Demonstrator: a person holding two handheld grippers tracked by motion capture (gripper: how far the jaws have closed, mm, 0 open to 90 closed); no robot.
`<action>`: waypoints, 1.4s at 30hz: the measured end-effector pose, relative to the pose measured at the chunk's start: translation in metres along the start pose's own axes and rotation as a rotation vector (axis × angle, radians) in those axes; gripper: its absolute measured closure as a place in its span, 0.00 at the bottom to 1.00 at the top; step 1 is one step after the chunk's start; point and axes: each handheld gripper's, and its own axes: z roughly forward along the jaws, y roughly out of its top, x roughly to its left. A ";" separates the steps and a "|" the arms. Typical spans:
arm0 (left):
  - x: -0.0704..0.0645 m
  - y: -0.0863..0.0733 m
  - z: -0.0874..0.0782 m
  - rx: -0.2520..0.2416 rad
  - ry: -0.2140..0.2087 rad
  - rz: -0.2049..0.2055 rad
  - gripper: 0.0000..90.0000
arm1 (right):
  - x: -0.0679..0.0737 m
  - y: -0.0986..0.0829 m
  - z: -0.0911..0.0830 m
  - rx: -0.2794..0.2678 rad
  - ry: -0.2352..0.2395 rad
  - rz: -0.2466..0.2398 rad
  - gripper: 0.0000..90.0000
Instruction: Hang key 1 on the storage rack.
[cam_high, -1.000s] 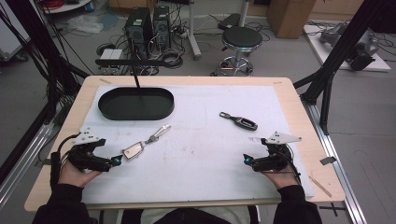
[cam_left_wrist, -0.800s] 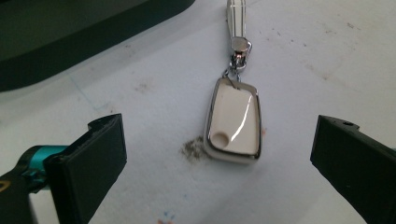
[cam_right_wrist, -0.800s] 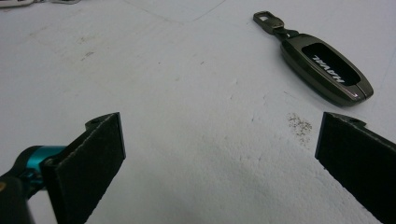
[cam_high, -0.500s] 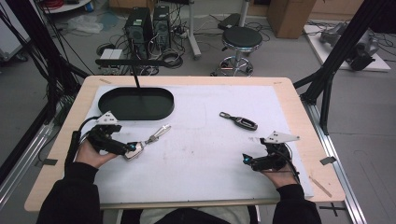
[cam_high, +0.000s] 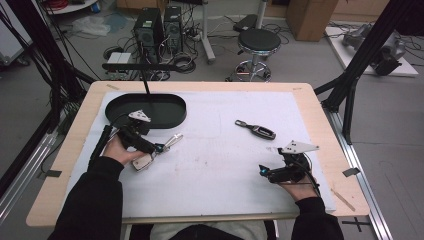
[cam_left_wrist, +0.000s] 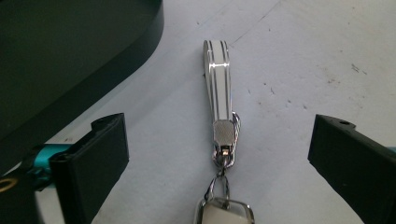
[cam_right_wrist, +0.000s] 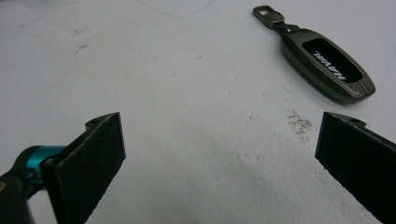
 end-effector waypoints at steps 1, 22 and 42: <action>0.000 0.002 0.002 -0.003 -0.005 0.000 0.08 | 0.000 0.000 0.000 -0.002 0.000 -0.001 0.01; -0.003 0.032 0.052 0.113 -0.010 0.030 0.24 | -0.002 0.000 -0.002 -0.006 -0.020 -0.010 0.01; 0.000 0.033 0.062 0.204 0.034 0.008 0.81 | -0.003 -0.001 -0.004 -0.012 -0.026 -0.002 0.01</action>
